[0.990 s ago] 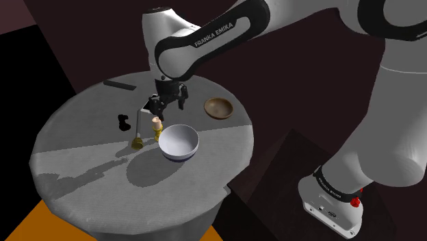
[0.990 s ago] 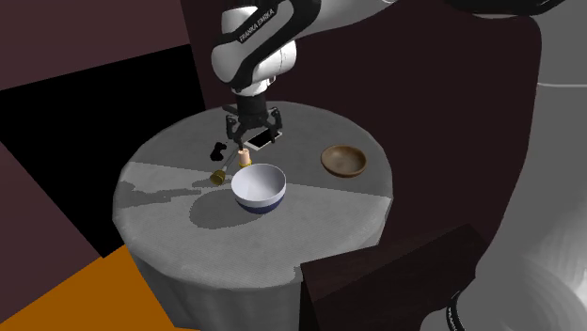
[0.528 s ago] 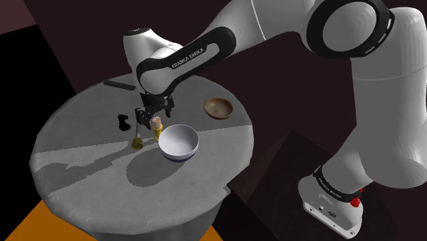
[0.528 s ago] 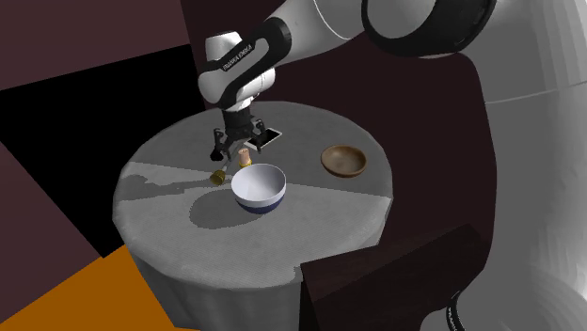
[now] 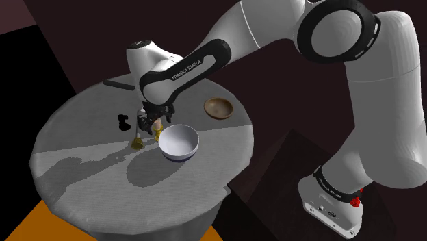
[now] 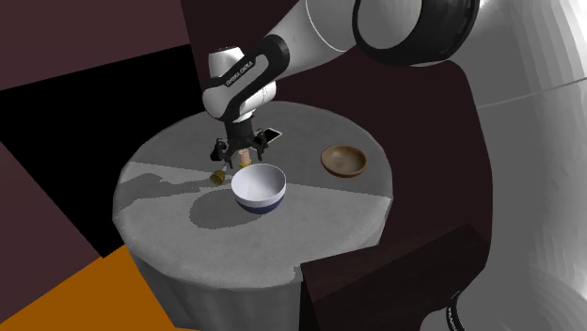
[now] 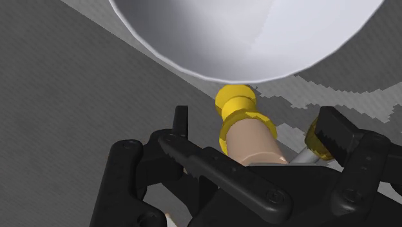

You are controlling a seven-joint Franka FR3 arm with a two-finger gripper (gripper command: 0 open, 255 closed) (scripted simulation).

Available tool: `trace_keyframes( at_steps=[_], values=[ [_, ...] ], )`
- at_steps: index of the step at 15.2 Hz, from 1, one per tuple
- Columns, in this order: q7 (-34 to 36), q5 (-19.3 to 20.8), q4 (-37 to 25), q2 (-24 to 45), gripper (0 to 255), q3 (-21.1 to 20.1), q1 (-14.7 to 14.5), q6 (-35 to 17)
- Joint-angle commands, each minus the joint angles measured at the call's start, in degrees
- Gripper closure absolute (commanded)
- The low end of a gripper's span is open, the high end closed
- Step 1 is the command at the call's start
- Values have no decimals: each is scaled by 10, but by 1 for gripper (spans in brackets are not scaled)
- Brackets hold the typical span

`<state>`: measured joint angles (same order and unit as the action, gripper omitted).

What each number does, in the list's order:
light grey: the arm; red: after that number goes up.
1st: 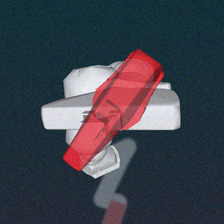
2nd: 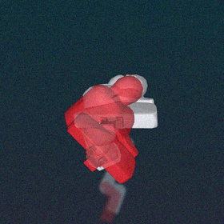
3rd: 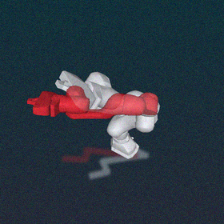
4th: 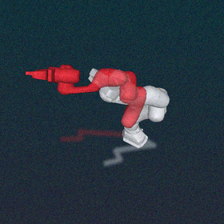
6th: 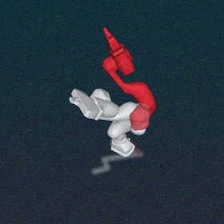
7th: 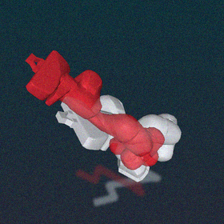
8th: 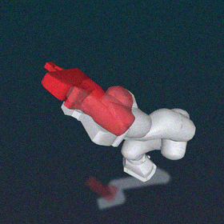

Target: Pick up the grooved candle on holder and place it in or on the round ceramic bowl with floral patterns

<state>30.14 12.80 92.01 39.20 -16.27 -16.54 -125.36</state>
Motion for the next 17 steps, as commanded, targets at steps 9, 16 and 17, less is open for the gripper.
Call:
trace_keyframes(
  at_steps=[9, 16, 17],
  values=[
    [0, 0, -1, 1, 255, 0, 0, -1],
    [-1, -1, -1, -3, 255, -1, 1, 4],
    [-2, -2, -2, -8, 255, -2, 1, 9]
  ],
)
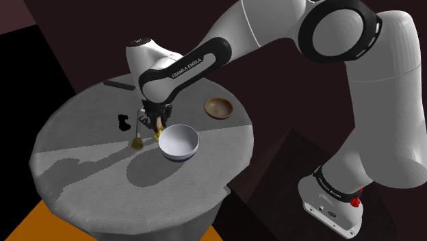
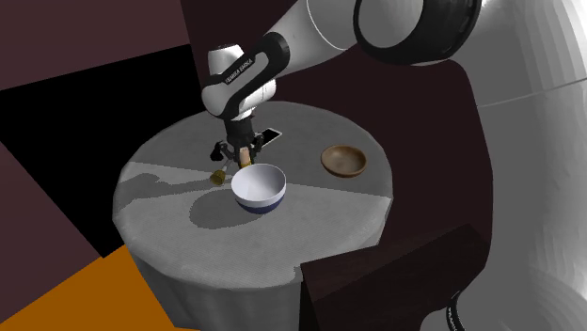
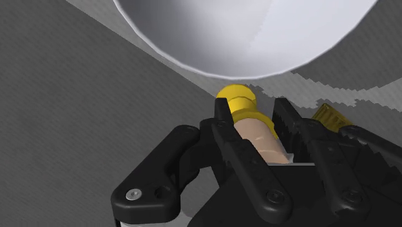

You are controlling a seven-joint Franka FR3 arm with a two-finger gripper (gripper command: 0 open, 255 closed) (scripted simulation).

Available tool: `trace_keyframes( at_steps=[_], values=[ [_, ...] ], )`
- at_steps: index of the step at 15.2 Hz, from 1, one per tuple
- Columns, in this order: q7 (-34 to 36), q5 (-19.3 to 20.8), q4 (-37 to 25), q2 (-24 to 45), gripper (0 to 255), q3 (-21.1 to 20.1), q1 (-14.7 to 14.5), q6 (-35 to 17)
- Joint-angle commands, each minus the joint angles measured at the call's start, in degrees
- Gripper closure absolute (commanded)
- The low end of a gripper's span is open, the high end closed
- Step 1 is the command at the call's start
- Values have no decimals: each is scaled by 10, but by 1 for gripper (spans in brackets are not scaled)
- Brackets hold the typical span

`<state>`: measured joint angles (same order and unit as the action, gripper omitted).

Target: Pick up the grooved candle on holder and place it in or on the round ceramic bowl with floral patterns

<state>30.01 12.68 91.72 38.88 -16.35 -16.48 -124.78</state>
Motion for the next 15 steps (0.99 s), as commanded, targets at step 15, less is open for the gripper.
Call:
trace_keyframes(
  at_steps=[15],
  values=[
    [-12, -21, -23, -65, 255, -14, 8, 86]
  ],
)
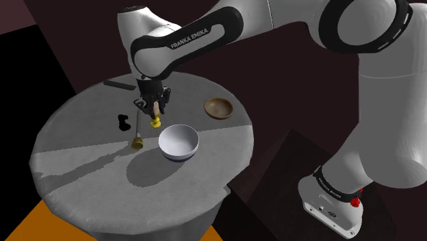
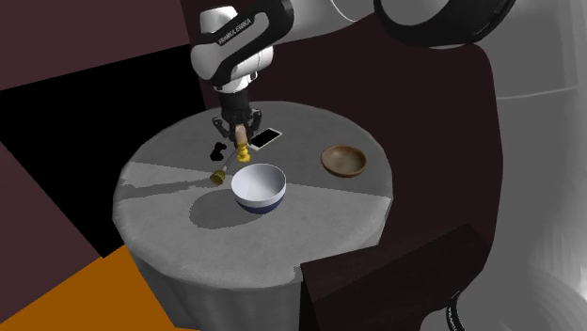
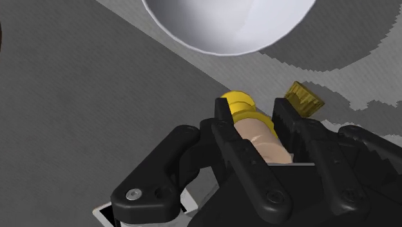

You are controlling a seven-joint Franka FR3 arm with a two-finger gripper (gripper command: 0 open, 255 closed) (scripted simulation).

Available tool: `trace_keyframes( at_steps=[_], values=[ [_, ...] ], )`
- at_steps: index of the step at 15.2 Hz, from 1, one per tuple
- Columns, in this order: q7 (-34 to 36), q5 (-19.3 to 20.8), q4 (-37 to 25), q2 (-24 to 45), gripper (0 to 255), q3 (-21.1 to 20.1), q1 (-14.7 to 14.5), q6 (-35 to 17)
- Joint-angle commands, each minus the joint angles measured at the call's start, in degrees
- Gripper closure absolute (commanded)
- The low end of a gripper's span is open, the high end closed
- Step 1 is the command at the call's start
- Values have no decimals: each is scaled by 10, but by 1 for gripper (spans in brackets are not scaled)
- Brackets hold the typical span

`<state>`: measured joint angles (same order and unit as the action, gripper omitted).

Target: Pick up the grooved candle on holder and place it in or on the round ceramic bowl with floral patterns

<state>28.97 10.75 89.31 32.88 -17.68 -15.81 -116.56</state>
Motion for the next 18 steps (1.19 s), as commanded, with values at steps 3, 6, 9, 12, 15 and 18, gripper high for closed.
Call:
trace_keyframes(
  at_steps=[3, 6, 9, 12, 15, 18],
  values=[
    [-3, -5, -8, -15, 255, -3, 2, 22],
    [-5, -8, -18, -23, 255, -5, 3, 41],
    [-26, -15, 24, -54, 255, -3, 25, 28],
    [-60, -26, 80, -95, 255, 1, 57, 10],
    [-96, -37, 128, -131, 255, 8, 87, -5],
    [-134, -46, 168, -163, 255, 17, 115, -16]
  ],
)
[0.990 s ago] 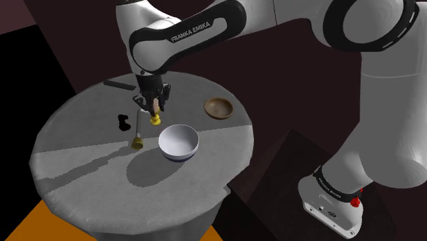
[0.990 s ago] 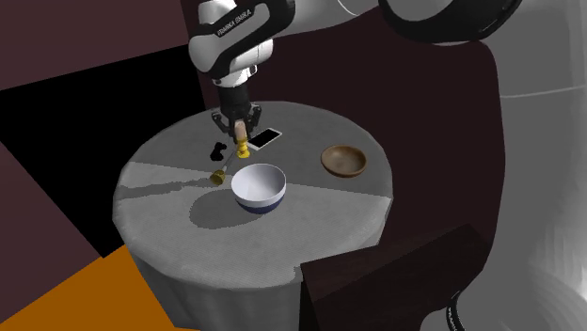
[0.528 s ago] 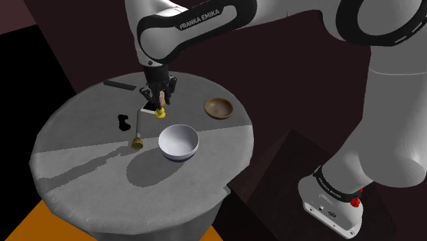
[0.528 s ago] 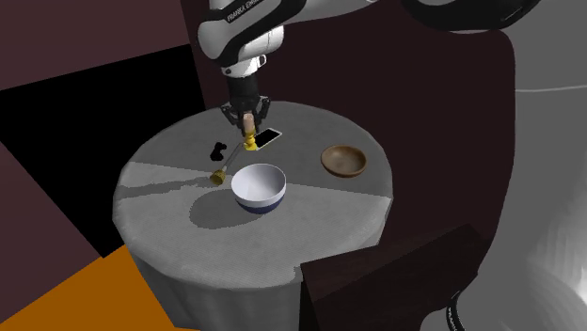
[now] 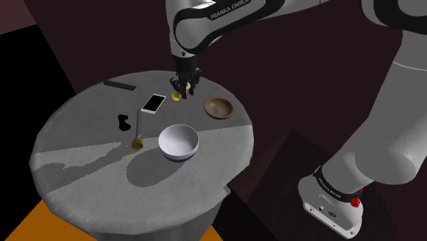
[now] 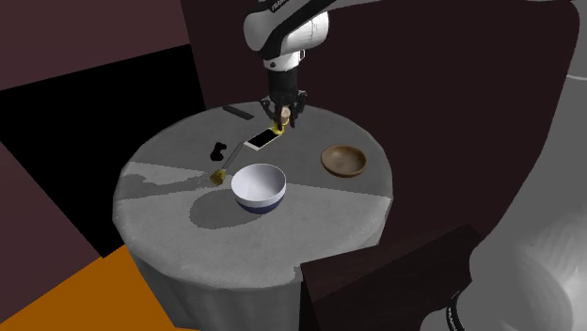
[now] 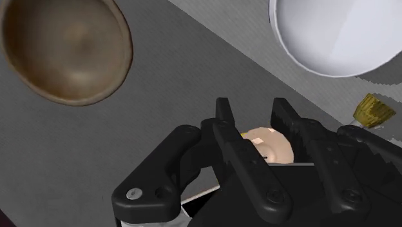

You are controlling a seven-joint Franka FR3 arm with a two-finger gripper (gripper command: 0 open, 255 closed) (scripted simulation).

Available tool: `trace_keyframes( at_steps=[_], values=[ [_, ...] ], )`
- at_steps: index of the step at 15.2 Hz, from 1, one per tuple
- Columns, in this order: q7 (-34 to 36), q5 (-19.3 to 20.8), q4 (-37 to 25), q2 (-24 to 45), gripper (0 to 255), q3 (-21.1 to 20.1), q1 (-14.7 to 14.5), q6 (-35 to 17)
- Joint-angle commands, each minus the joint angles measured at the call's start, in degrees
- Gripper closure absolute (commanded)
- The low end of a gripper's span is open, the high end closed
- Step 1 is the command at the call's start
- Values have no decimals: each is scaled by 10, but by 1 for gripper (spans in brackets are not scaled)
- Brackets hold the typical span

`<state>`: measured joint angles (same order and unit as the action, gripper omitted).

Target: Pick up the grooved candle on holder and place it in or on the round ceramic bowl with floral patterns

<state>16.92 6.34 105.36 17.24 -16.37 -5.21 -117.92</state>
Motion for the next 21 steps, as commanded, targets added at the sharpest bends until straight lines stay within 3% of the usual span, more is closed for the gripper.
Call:
trace_keyframes(
  at_steps=[1, 15, 21],
  values=[
    [-26, -5, 20, -17, 255, 7, 18, -5],
    [-216, -27, 113, -104, 255, 76, 131, -22],
    [-211, -22, 134, -81, 255, 77, 131, -64]
  ],
)
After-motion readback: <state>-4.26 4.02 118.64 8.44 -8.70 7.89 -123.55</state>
